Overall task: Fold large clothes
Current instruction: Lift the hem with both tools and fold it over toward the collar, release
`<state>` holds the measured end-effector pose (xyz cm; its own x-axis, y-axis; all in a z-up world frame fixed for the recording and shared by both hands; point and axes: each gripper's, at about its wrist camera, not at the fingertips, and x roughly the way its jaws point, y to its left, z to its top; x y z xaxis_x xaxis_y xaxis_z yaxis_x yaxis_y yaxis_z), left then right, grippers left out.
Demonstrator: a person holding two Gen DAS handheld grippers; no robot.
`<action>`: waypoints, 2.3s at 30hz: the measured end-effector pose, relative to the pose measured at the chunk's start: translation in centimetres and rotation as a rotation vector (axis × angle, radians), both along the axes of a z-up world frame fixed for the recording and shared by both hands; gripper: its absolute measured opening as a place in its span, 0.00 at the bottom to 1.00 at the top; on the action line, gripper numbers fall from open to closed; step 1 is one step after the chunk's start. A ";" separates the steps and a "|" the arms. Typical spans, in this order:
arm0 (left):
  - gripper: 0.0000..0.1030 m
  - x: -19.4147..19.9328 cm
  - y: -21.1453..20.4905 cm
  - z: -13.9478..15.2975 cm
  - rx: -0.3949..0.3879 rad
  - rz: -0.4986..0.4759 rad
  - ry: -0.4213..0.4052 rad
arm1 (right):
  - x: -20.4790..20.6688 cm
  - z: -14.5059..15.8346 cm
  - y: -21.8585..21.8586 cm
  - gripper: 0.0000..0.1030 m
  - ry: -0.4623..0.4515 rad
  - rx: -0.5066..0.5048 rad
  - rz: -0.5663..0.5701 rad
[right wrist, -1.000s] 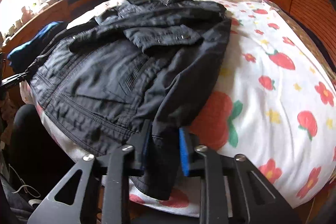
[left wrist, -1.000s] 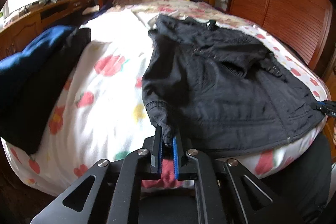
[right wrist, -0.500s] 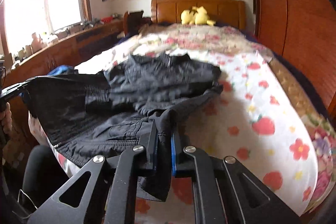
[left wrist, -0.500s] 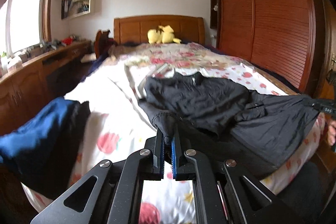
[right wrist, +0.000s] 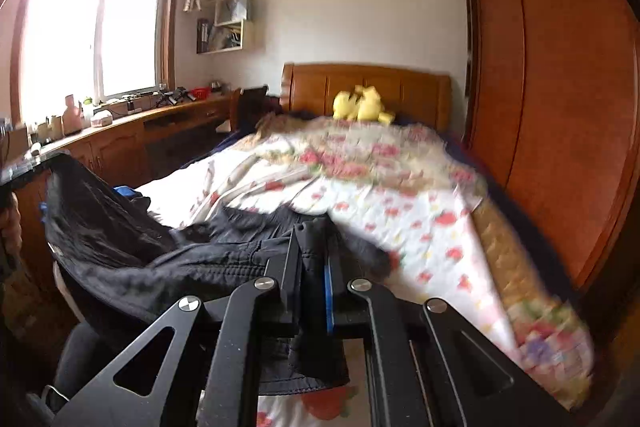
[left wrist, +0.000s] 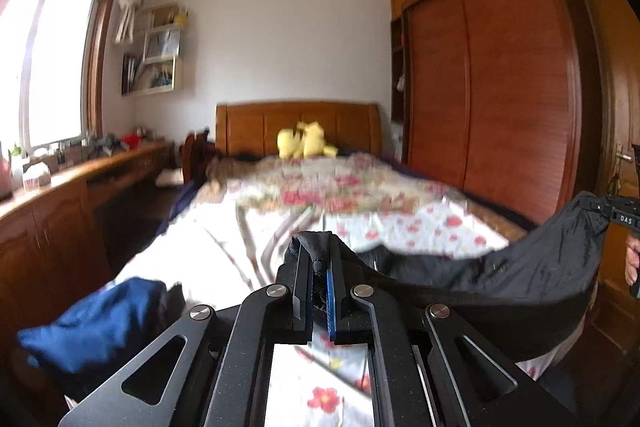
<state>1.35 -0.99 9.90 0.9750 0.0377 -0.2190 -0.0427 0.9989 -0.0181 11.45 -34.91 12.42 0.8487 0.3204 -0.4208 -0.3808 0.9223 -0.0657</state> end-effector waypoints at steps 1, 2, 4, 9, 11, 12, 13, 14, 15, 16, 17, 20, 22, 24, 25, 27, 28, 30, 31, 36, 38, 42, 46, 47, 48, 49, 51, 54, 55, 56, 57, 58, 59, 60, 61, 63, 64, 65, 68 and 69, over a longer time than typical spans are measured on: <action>0.05 -0.6 -0.1 0.6 0.008 0.003 -0.015 | -0.5 0.8 0.0 0.08 -0.014 -0.011 -0.002; 0.05 -1.3 -0.2 1.4 0.014 0.002 -0.028 | -1.1 1.9 -0.2 0.08 -0.027 -0.010 0.002; 0.05 -2.7 -0.4 2.6 0.019 -0.002 -0.055 | -2.2 3.6 -0.3 0.08 -0.052 -0.023 0.004; 0.05 -4.8 0.0 4.1 0.019 -0.012 -0.101 | -4.1 5.9 -1.2 0.08 -0.089 -0.025 0.017; 0.05 -4.6 0.1 3.4 0.033 -0.002 -0.098 | -4.4 5.8 -1.5 0.08 -0.085 -0.024 0.022; 0.05 -3.8 0.0 2.3 0.040 0.002 -0.084 | -4.3 5.2 -1.5 0.08 -0.075 -0.027 0.026; 0.05 -3.1 0.0 1.3 0.045 0.004 -0.062 | -4.1 4.5 -1.5 0.08 -0.062 -0.034 0.028; 0.05 -2.4 -0.2 0.4 0.046 0.004 -0.037 | -3.5 3.1 -1.4 0.08 -0.032 -0.046 0.030; 0.05 -1.8 -0.3 -0.6 0.047 0.003 -0.006 | -3.6 2.3 -1.3 0.08 -0.013 -0.053 0.030; 0.05 -1.0 -0.3 -1.9 0.045 0.000 0.030 | -3.1 1.0 -1.3 0.08 0.021 -0.063 0.031; 0.05 -0.1 -0.3 -3.3 0.038 -0.004 0.068 | -2.3 -1.2 -1.1 0.08 0.070 -0.079 0.034; 0.05 2.0 -0.1 -6.7 0.032 0.003 0.142 | -0.7 -5.3 -1.0 0.08 0.166 -0.101 0.035; 0.05 2.9 0.1 -8.1 0.030 0.007 0.170 | -0.2 -7.1 -1.2 0.08 0.206 -0.116 0.032; 0.05 3.2 0.1 -9.0 0.027 0.009 0.187 | 0.4 -8.9 -1.4 0.08 0.240 -0.128 0.029; 0.05 3.6 0.2 -9.4 0.026 0.011 0.196 | 0.2 -9.4 -1.8 0.08 0.250 -0.127 0.029; 0.05 4.2 -0.1 -9.3 0.023 0.014 0.211 | 0.6 -10.3 -2.0 0.08 0.269 -0.121 0.028; 0.05 4.3 -0.1 -9.3 0.022 0.016 0.216 | 0.8 -10.8 -2.1 0.08 0.277 -0.122 0.026; 0.05 5.3 0.1 -9.3 0.025 0.023 0.224 | 1.1 -11.3 -2.4 0.08 0.284 -0.122 0.022; 0.05 5.7 -0.5 -8.2 0.029 0.026 0.226 | 1.2 -11.5 -2.3 0.08 0.285 -0.120 0.021; 0.05 7.5 -1.8 -8.1 0.040 0.028 0.246 | 3.1 -13.6 -2.5 0.08 0.311 -0.096 0.005; 0.05 7.9 -2.0 -8.5 0.044 0.029 0.253 | 4.1 -14.5 -2.5 0.08 0.325 -0.085 -0.003; 0.05 9.4 -2.1 -9.4 0.043 0.031 0.268 | 6.1 -16.0 -2.4 0.08 0.350 -0.068 -0.016; 0.05 10.8 -1.8 -10.2 0.040 0.034 0.276 | 7.3 -17.3 -1.9 0.08 0.350 -0.076 -0.021; 0.06 11.2 -1.7 -10.4 0.040 0.037 0.278 | 7.7 -17.8 -1.8 0.08 0.350 -0.077 -0.024; 0.06 11.6 -1.7 -10.6 0.037 0.041 0.279 | 8.1 -18.2 -1.7 0.08 0.352 -0.074 -0.029; 0.06 11.9 -1.6 -10.8 0.033 0.041 0.281 | 8.4 -18.6 -1.7 0.08 0.355 -0.072 -0.032; 0.06 12.5 -1.5 -11.0 0.025 0.041 0.287 | 9.4 -19.2 -1.7 0.08 0.371 -0.062 -0.040; 0.06 13.6 -1.2 -11.1 0.016 0.038 0.287 | 10.9 -19.5 -1.8 0.08 0.389 -0.041 -0.039; 0.06 14.0 -1.1 -11.1 0.014 0.038 0.285 | 11.5 -19.3 -1.7 0.08 0.388 -0.039 -0.036; 0.06 14.5 -0.9 -11.2 0.010 0.040 0.284 | 12.1 -19.1 -1.7 0.08 0.385 -0.034 -0.032; 0.06 15.0 -0.8 -11.2 0.006 0.043 0.282 | 12.7 -19.0 -1.7 0.08 0.384 -0.029 -0.031; 0.06 15.5 -0.6 -11.2 0.001 0.046 0.281 | 13.4 -18.8 -1.6 0.08 0.382 -0.024 -0.033; 0.06 16.2 -0.5 -11.2 -0.005 0.049 0.283 | 14.3 -18.6 -1.5 0.08 0.381 -0.021 -0.034; 0.06 16.8 -0.4 -11.3 -0.010 0.051 0.285 | 15.3 -18.5 -1.5 0.08 0.381 -0.020 -0.038; 0.06 17.3 -0.3 -11.2 -0.010 0.052 0.285 | 16.4 -18.2 -1.4 0.08 0.387 -0.018 -0.042; 0.06 18.4 -0.3 -11.1 -0.001 0.059 0.277 | 18.0 -17.7 -1.4 0.08 0.385 -0.017 -0.044; 0.06 18.8 -0.2 -11.0 -0.001 0.064 0.272 | 19.2 -17.2 -1.4 0.08 0.375 -0.023 -0.047; 0.06 19.2 -0.1 -10.9 -0.006 0.066 0.267 | 20.1 -16.9 -1.4 0.08 0.368 -0.026 -0.053; 0.06 20.4 0.0 -10.9 -0.028 0.058 0.255 | 22.4 -16.3 -1.5 0.08 0.352 -0.039 -0.072; 0.06 20.7 0.0 -11.1 -0.032 0.055 0.252 | 23.1 -16.3 -1.5 0.08 0.347 -0.050 -0.079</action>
<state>22.03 -0.97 -1.19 0.8863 0.0781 -0.4564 -0.1039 0.9941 -0.0317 34.57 -36.36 -3.92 0.6736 0.2315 -0.7019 -0.3162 0.9487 0.0095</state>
